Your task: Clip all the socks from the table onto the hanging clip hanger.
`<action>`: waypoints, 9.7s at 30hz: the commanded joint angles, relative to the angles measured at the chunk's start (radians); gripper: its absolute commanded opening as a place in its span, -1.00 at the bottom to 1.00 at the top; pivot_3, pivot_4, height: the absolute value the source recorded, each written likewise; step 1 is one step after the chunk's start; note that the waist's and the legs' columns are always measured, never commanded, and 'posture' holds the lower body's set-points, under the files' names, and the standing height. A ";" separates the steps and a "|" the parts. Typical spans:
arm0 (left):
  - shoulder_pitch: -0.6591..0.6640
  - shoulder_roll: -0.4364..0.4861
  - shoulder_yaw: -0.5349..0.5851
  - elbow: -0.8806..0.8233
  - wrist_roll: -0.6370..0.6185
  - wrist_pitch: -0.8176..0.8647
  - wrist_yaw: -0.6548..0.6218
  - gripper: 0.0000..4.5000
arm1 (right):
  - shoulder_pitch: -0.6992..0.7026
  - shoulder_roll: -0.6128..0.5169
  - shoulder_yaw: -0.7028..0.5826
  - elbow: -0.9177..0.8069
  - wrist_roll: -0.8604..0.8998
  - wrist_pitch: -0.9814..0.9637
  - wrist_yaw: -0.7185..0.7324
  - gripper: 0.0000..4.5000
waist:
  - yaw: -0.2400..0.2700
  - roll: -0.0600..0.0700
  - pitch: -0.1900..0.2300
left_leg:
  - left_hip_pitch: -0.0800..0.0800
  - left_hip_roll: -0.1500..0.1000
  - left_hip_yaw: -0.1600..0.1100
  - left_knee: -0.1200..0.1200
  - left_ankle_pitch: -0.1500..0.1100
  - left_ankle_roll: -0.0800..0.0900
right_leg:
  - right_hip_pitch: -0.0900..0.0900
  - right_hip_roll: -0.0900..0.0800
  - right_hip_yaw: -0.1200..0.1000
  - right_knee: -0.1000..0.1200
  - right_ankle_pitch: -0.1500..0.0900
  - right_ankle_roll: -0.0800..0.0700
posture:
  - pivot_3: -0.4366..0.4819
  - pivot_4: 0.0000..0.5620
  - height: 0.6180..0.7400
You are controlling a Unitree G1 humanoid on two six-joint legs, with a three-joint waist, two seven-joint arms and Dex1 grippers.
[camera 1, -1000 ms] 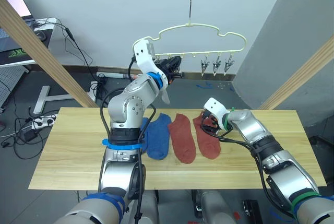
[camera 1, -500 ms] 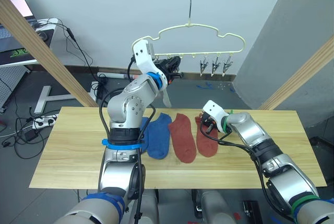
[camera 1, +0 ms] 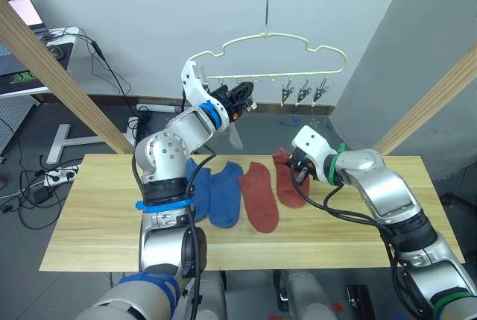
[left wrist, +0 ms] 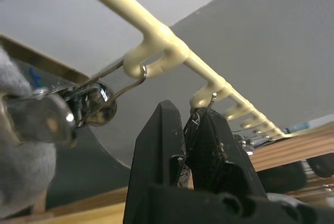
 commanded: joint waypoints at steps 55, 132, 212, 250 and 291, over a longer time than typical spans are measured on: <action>-0.022 0.042 0.002 0.029 -0.098 0.014 0.053 -0.91 | -0.382 0.127 0.016 0.214 0.055 -0.124 -0.088 -1.00 | 0.000 0.000 0.000 | 0.000 0.000 0.000 -0.001 0.001 -0.001 | -0.001 0.000 0.000 0.000 0.000 0.000 | -0.05 -0.24 1.00; 0.333 0.660 -0.292 -0.297 0.176 -0.504 -0.823 0.30 | 0.105 0.392 -0.295 -0.354 0.120 0.188 -0.561 0.35 | 0.027 -0.001 -0.002 | 0.000 0.001 0.000 -0.003 0.001 -0.001 | -0.002 0.000 -0.001 0.000 0.000 -0.001 | 0.20 -0.30 1.00; 0.274 0.725 -0.273 -0.298 0.163 -0.419 -0.943 0.30 | -0.286 0.400 -0.334 0.212 0.121 -0.152 -0.688 -0.84 | 0.047 0.000 -0.002 | 0.000 0.002 0.000 -0.011 0.000 0.000 | -0.005 0.001 -0.002 0.000 -0.002 -0.004 | 0.36 -0.17 1.00; 0.327 0.275 -0.805 0.218 0.817 -0.755 -0.592 0.98 | -0.319 0.412 -0.335 0.183 0.137 -0.117 -0.704 -0.99 | 0.053 0.000 -0.002 | 0.000 0.002 0.002 -0.015 0.001 0.000 | -0.007 0.001 -0.001 0.000 -0.002 -0.005 | 0.18 -0.15 1.00; 0.248 0.118 -0.638 0.257 0.731 -0.615 -0.707 -0.69 | -0.303 0.436 -0.362 0.094 0.170 -0.004 -0.718 -0.99 | 0.028 0.000 -0.002 | 0.000 0.002 0.002 -0.015 0.001 0.001 | -0.007 0.001 -0.001 0.001 -0.002 -0.005 | 0.11 -0.15 1.00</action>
